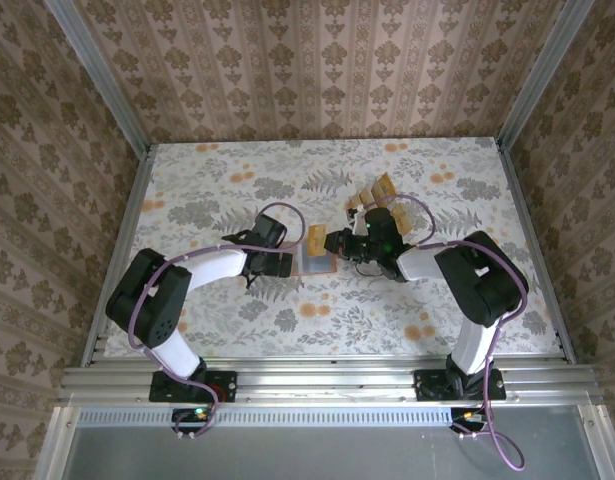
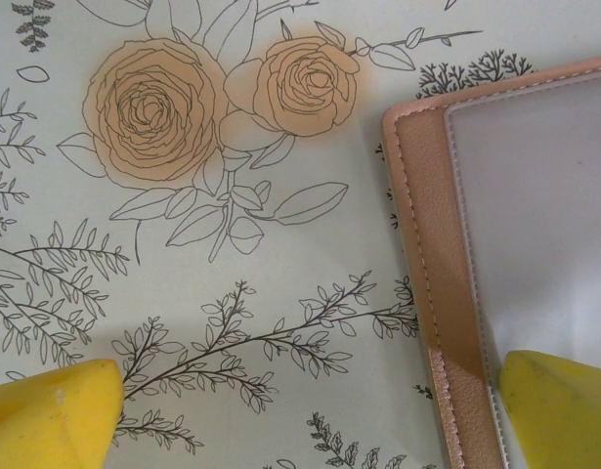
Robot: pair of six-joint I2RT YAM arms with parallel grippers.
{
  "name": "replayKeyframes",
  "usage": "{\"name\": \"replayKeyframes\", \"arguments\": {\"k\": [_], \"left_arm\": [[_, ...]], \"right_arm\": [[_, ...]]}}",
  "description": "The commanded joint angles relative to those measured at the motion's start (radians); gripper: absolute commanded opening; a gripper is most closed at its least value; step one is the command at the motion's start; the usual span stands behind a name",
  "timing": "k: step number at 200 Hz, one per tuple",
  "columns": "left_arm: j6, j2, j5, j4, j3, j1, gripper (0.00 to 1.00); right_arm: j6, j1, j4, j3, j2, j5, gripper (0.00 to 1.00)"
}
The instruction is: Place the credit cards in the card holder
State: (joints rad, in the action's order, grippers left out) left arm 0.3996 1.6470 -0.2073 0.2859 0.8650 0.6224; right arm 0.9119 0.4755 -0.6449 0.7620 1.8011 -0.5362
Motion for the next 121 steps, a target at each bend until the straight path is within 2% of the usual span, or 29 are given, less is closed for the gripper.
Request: {"name": "replayKeyframes", "arguments": {"k": [1,121], "left_arm": [[0.010,-0.016,-0.015,0.063,-0.015,0.003,1.00],[0.010,0.013,-0.033,0.059,-0.016,0.003,1.00]], "right_arm": [[-0.015,0.014,-0.026,0.023,0.036,-0.032,0.00],[-0.038,0.023,-0.116,0.031,0.163,-0.051,0.00]]}}
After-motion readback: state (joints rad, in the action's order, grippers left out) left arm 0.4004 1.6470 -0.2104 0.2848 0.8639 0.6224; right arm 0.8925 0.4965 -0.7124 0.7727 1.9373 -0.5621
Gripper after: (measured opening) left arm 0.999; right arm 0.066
